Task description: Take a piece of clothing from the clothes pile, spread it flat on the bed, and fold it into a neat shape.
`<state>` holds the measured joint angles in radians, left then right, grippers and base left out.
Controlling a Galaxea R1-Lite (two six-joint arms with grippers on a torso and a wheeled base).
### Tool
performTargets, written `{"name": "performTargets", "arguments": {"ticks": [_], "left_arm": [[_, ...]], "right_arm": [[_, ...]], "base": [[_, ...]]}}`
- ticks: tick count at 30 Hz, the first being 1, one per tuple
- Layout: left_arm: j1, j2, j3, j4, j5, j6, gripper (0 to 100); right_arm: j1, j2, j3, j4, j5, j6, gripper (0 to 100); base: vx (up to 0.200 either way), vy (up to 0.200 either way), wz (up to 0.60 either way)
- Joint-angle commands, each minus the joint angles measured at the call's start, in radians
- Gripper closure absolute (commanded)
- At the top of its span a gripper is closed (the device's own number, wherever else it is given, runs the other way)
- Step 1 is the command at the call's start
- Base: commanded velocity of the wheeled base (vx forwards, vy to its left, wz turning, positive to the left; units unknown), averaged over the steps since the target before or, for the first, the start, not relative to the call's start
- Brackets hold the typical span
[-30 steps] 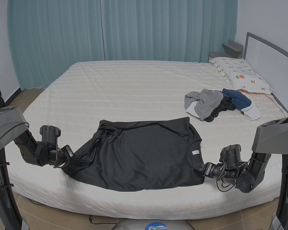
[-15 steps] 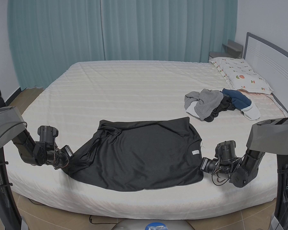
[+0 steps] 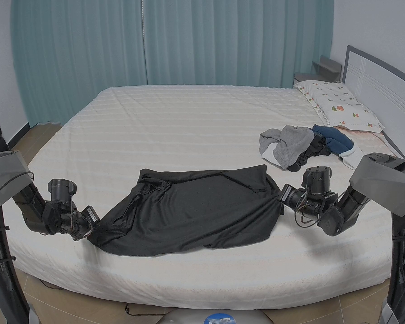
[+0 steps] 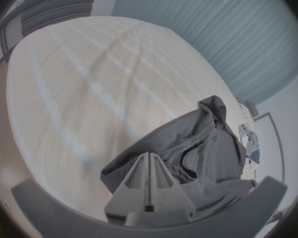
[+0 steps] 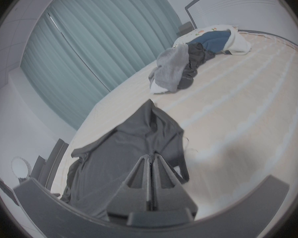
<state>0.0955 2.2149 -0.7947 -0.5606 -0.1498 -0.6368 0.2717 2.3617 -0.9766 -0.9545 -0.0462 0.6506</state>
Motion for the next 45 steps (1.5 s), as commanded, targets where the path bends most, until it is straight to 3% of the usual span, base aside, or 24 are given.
{"name": "performTargets", "arguments": {"ticks": [1, 5, 12, 13, 19, 23, 27, 32, 38, 45], "left_arm": [[0.007, 0.005, 0.015, -0.005, -0.004, -0.001, 100], [0.016, 0.003, 0.017, -0.005, -0.022, -0.004, 100], [0.015, 0.008, 0.022, -0.005, -0.034, -0.007, 100], [0.015, 0.008, 0.022, -0.005, -0.034, -0.009, 100], [0.013, 0.006, 0.022, -0.007, -0.036, -0.03, 100], [0.013, 0.006, 0.023, -0.005, -0.043, -0.03, 100], [0.013, 0.008, 0.023, -0.005, -0.047, -0.029, 100], [0.013, 0.006, 0.026, -0.005, -0.047, -0.029, 100], [0.013, 0.006, 0.031, -0.005, -0.047, -0.029, 100], [0.013, 0.006, 0.031, -0.005, -0.047, -0.029, 100]], "right_arm": [[-0.009, 0.106, -0.174, 0.033, -0.026, 0.001, 100], [-0.006, 0.183, -0.277, 0.033, -0.07, 0.001, 100], [-0.006, 0.261, -0.378, 0.031, -0.087, 0.001, 100], [-0.006, 0.272, -0.393, 0.031, -0.087, 0.001, 0], [0.0, 0.264, -0.355, 0.02, -0.087, -0.002, 0], [-0.014, 0.159, -0.258, 0.019, -0.064, 0.004, 0], [-0.012, 0.036, -0.083, 0.025, 0.023, 0.004, 0], [0.041, 0.01, 0.032, 0.026, 0.057, 0.006, 0], [0.106, 0.05, 0.061, 0.028, 0.057, 0.017, 0], [0.118, 0.085, 0.03, 0.034, 0.058, 0.024, 0]], "base": [[0.0, 0.0, 0.0], [0.0, 0.0, 0.0], [0.0, 0.0, 0.0], [0.0, 0.0, 0.0], [0.0, 0.0, 0.0], [0.0, 0.0, 0.0], [0.0, 0.0, 0.0], [0.0, 0.0, 0.0], [0.0, 0.0, 0.0], [0.0, 0.0, 0.0]]}}
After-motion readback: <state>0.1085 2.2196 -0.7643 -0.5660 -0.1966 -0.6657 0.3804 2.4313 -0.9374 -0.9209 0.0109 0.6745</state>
